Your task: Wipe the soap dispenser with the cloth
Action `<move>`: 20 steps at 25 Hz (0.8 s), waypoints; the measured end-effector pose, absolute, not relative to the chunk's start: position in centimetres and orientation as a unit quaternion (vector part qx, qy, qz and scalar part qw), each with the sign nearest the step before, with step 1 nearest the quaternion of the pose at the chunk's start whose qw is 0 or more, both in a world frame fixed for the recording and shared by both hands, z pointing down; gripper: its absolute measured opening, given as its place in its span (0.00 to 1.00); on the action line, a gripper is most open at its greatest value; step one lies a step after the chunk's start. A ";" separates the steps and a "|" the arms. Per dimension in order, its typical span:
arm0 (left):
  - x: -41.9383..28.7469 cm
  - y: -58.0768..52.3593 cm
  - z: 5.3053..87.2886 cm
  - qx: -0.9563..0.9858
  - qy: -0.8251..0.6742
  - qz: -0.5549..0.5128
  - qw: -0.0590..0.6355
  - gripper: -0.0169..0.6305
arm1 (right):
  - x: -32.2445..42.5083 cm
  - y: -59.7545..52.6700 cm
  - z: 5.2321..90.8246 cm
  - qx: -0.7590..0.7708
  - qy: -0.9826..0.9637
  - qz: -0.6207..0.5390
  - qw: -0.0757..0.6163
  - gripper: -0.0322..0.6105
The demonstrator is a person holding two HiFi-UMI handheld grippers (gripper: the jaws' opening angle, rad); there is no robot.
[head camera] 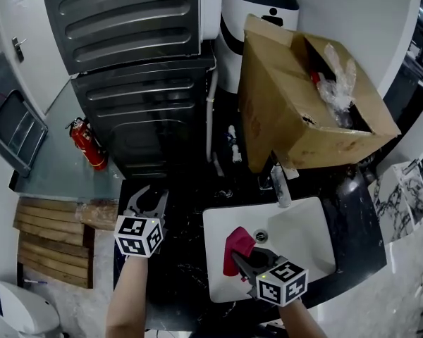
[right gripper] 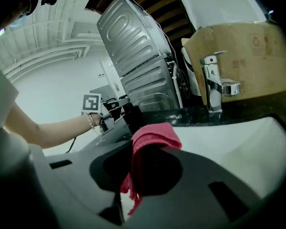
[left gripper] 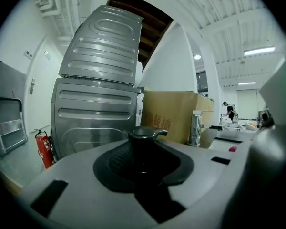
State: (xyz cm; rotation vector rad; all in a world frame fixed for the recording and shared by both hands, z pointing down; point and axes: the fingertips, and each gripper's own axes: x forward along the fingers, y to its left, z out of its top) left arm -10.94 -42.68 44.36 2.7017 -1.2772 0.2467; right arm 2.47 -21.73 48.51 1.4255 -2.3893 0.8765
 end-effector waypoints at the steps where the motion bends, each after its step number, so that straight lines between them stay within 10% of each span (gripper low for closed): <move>1: -10.8 -43.3 44.5 0.899 -0.424 0.084 0.070 0.19 | 2.7 -21.7 48.8 0.489 -0.810 0.302 0.112 0.12; 20: -13.0 -41.2 42.4 0.889 -0.449 0.081 0.043 0.38 | 5.3 -21.8 47.2 0.538 -0.794 0.266 0.096 0.12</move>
